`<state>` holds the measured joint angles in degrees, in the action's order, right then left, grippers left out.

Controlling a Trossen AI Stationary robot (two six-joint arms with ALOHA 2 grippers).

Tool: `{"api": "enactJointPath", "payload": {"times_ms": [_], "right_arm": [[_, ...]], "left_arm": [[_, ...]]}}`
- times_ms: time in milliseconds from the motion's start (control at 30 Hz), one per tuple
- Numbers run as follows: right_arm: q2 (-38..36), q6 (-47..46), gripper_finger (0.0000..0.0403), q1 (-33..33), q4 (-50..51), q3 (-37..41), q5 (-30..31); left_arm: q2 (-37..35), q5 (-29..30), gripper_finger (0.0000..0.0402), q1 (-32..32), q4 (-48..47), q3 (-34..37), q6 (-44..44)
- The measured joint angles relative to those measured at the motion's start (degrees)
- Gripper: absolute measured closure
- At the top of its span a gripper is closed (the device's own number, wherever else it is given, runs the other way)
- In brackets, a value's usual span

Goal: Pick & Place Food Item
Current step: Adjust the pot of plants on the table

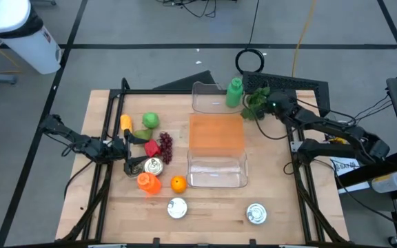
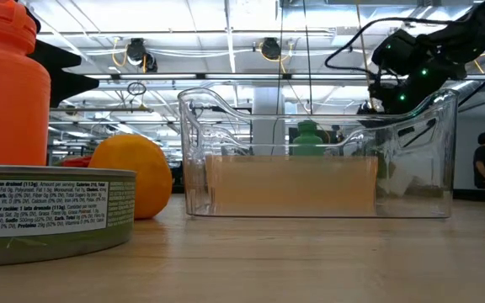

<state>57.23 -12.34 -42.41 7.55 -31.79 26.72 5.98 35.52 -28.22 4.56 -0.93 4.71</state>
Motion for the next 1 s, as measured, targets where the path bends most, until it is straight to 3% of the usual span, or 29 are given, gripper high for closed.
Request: {"api": "enactJointPath", "payload": {"times_ms": [200, 300, 433, 767, 867, 1000], "right_arm": [[-2.73, 0.11, 0.0398, 0.02, 0.25, 0.0, 0.01], [-3.73, 4.41, 0.0377, 0.23, 1.84, 0.0, -1.58], [-5.48, 5.99, 0.0312, 0.33, 2.04, 0.02, -6.13], [-4.57, 9.4, 0.0108, 0.31, 1.85, 0.02, -7.69], [-1.25, 9.39, 0.0072, 0.31, 0.19, 0.02, -7.4], [4.7, 9.26, 0.0061, -0.13, -3.25, 0.02, -6.6]], "left_arm": [[0.02, 0.0, 0.0068, 0.01, 0.0, 0.0, -0.01], [0.02, 0.0, 0.0069, -0.01, 0.0, 0.0, 0.0], [0.0, 0.0, 0.0068, 0.01, 0.0, 0.0, 0.0], [0.0, 0.0, 0.0068, 0.01, 0.0, 0.0, -0.01], [0.0, -0.01, 0.0069, 0.0, -0.01, 0.0, 0.0], [0.0, 0.0, 0.0068, 0.0, 0.0, 0.0, 0.0]]}}
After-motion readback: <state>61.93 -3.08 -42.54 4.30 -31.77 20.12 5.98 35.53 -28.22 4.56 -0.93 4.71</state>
